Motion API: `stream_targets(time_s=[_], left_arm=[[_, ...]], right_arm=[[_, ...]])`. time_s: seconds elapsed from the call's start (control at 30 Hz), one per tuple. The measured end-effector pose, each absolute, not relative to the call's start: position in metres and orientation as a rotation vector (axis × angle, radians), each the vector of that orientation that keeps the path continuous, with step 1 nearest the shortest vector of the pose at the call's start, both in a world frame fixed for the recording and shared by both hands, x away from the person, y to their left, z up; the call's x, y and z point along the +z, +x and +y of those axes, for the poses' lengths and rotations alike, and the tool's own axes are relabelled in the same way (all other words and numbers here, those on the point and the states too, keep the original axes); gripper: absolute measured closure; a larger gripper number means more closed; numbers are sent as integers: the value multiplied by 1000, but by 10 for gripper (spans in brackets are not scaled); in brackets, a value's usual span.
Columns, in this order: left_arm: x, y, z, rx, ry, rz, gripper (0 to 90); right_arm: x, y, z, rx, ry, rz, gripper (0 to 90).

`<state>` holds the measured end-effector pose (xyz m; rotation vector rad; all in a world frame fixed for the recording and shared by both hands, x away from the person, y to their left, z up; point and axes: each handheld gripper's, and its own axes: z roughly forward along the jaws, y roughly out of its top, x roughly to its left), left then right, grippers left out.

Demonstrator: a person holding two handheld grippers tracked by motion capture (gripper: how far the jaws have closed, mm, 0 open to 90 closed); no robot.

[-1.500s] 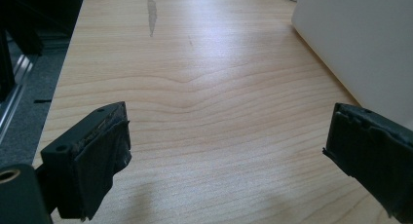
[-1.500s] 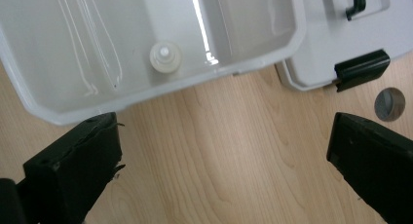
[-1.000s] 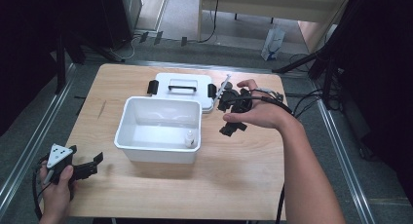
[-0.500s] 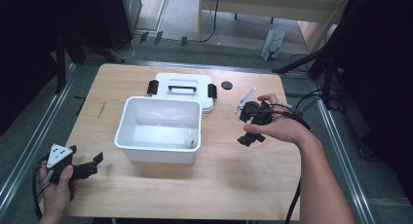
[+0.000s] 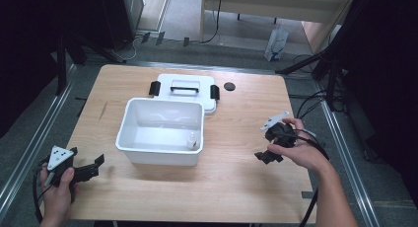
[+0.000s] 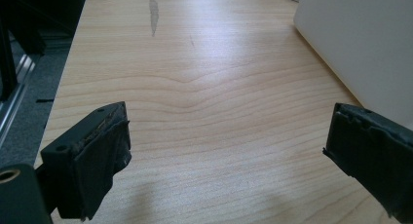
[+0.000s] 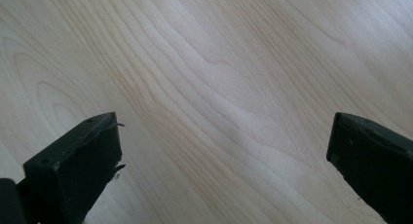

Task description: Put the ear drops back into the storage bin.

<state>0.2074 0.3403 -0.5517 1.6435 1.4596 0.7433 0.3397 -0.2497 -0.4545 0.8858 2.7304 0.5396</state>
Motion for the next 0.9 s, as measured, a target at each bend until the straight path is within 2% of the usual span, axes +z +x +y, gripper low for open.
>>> stream_targets(time_s=[0.53,0.9], left_arm=[[-552,208,340,747,1641,1466,31],[-552,208,340,751,1645,1467,31]], right_arm=[[-508,283,-322,964,1222,2348,0],[-535,247,-337,1148,1324,2139,0]])
